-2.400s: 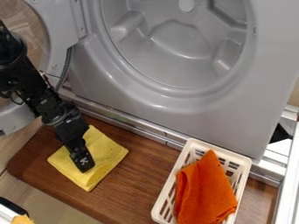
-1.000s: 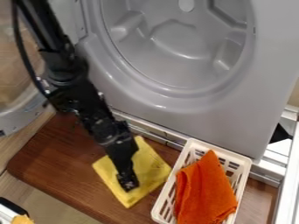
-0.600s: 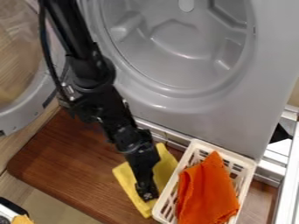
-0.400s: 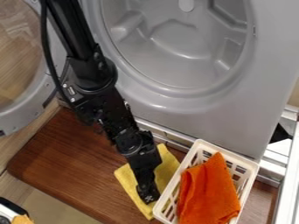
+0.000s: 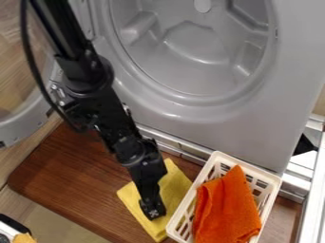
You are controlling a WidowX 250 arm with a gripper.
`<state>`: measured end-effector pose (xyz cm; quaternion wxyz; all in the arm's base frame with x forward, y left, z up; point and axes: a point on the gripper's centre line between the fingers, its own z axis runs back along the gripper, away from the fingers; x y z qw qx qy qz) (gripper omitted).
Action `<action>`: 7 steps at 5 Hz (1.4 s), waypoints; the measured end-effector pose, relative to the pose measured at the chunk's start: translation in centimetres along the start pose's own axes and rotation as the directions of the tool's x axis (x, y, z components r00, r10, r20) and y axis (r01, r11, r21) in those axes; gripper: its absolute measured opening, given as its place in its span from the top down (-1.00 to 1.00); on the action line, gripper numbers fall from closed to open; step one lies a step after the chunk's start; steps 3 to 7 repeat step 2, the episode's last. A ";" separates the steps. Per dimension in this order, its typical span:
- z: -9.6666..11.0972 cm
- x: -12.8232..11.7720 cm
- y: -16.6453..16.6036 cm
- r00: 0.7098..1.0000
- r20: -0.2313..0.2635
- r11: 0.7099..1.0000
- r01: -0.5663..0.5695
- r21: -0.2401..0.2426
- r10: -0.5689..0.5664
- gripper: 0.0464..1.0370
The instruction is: Move the yellow cloth on the left side of the basket
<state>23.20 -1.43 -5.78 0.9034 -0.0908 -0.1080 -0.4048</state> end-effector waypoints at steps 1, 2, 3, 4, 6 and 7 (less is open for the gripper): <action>1.8 0.4 -0.3 1.000 0.030 0.999 0.001 0.033 -0.002 -0.92; 4.7 0.6 -0.6 0.996 0.093 0.996 0.005 0.094 -0.013 -0.92; 4.7 0.6 -0.6 0.996 0.093 0.996 0.005 0.094 -0.013 -0.92; 4.7 0.6 -0.6 0.996 0.093 0.996 0.005 0.094 -0.013 -0.92; 4.7 0.6 -0.6 0.996 0.093 0.996 0.005 0.094 -0.013 -0.92; 4.7 0.6 -0.6 0.996 0.093 0.996 0.005 0.094 -0.013 -0.92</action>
